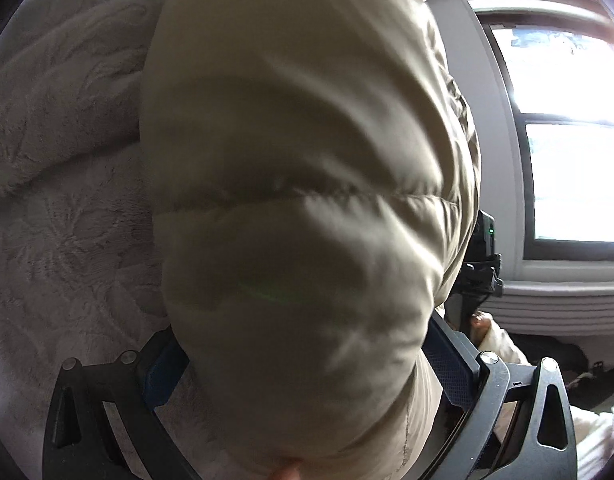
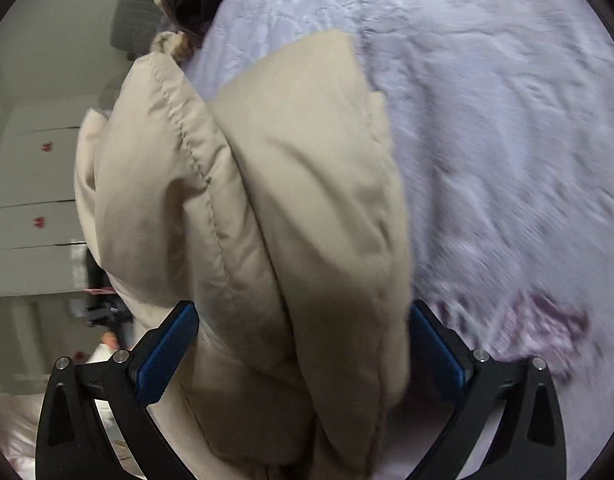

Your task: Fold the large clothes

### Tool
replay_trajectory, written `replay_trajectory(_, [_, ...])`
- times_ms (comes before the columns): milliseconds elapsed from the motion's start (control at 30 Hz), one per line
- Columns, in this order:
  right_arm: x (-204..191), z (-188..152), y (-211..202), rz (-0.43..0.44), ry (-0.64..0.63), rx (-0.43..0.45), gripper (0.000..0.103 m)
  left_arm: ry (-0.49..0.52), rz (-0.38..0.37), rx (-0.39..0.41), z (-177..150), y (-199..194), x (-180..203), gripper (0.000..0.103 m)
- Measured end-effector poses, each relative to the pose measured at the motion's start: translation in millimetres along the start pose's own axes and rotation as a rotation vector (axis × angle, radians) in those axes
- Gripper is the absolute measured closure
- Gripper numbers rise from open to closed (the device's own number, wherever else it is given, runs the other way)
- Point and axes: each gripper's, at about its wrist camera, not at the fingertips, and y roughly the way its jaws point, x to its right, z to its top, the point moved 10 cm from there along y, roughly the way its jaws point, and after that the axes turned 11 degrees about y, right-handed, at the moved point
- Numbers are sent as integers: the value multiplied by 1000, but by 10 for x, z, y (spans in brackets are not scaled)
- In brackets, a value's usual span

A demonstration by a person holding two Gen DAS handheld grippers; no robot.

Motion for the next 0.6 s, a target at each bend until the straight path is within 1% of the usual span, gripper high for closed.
replay_trajectory(67, [-83, 32, 96, 70, 1, -34, 0, -33, -32, -8, -5, 45, -45, 0])
replay_trajectory(100, [-111, 35, 141, 85, 0, -48, 0, -53, -55, -11, -6, 81, -67, 0])
replay_trajectory(167, [-145, 55, 246, 100, 11, -76, 0, -74, -70, -13, 2, 134, -86, 0])
replay_trajectory(267, [-173, 76, 298, 89, 40, -70, 1, -78, -40, -7, 7, 130, -71, 0])
replay_trajectory(300, [-193, 59, 299, 90, 57, -69, 4, -67, -22, -3, 13, 114, -37, 3])
replay_trajectory(367, [-202, -24, 244, 98, 73, -54, 30, -29, 13, 8, 19, 63, 45, 9])
replay_trajectory(400, [-231, -43, 209, 99, 73, -37, 33, -11, 22, 18, 24, 13, 90, 13])
replay_trajectory(433, [-282, -75, 167, 107, 69, -22, 43, -2, 25, 25, 27, -28, 120, 16])
replay_trajectory(467, [-325, -104, 142, 112, 67, -12, 48, 6, 26, 31, 30, -67, 149, 17])
replay_trajectory(600, [-605, -227, 113, 130, 30, 21, 51, 76, 26, 60, 43, -321, 311, 18])
